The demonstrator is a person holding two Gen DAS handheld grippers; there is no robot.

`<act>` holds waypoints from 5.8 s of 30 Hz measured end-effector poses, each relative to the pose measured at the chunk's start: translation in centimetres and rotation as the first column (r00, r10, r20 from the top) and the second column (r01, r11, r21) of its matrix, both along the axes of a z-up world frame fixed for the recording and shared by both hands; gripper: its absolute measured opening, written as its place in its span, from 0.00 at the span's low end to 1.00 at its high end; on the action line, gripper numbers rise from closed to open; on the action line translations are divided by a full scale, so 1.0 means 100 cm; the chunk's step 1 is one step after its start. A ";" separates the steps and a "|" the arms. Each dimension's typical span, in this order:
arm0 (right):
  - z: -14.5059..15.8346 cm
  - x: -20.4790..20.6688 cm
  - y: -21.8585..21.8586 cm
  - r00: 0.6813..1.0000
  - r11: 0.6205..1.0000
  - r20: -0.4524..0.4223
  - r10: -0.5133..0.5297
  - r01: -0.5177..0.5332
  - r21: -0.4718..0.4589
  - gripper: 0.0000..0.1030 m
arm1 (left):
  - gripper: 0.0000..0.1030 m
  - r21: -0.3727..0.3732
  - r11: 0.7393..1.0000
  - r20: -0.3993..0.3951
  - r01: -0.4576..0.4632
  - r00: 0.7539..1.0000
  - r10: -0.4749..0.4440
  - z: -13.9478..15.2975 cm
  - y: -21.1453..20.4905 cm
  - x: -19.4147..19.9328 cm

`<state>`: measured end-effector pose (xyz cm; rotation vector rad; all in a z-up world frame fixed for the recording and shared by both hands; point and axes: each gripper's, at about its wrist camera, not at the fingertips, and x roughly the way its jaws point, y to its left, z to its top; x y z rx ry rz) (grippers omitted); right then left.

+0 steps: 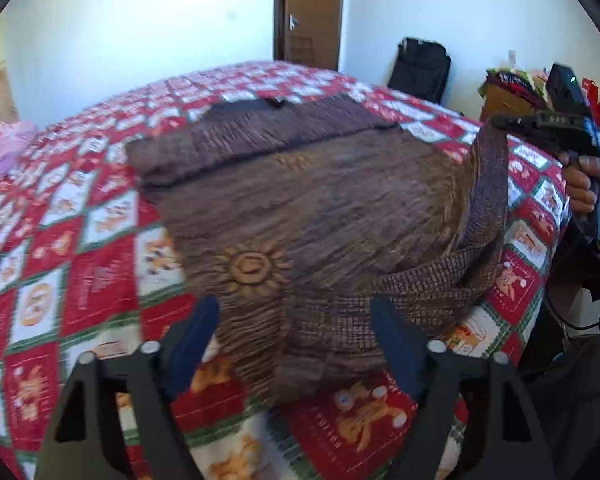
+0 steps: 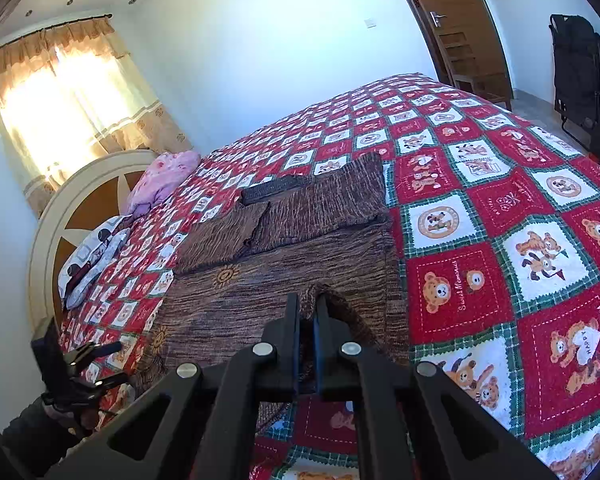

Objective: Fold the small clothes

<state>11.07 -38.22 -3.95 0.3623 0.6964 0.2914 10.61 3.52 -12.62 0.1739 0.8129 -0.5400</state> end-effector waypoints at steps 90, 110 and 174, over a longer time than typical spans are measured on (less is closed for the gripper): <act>-0.081 0.334 0.153 0.888 0.753 -0.263 0.376 -0.458 -0.472 0.19 | 0.72 -0.224 0.832 -0.099 -0.508 0.861 0.499 -0.028 0.069 0.255; -0.068 0.360 0.133 0.952 0.822 -0.221 0.212 -0.296 -0.486 0.26 | 0.79 -0.181 0.841 -0.086 -0.509 0.860 0.502 -0.031 0.063 0.255; -0.069 0.203 0.071 0.947 0.889 -0.309 0.083 -0.210 -0.406 0.04 | 0.92 -0.101 0.798 -0.127 -0.594 0.803 0.582 -0.040 0.069 0.261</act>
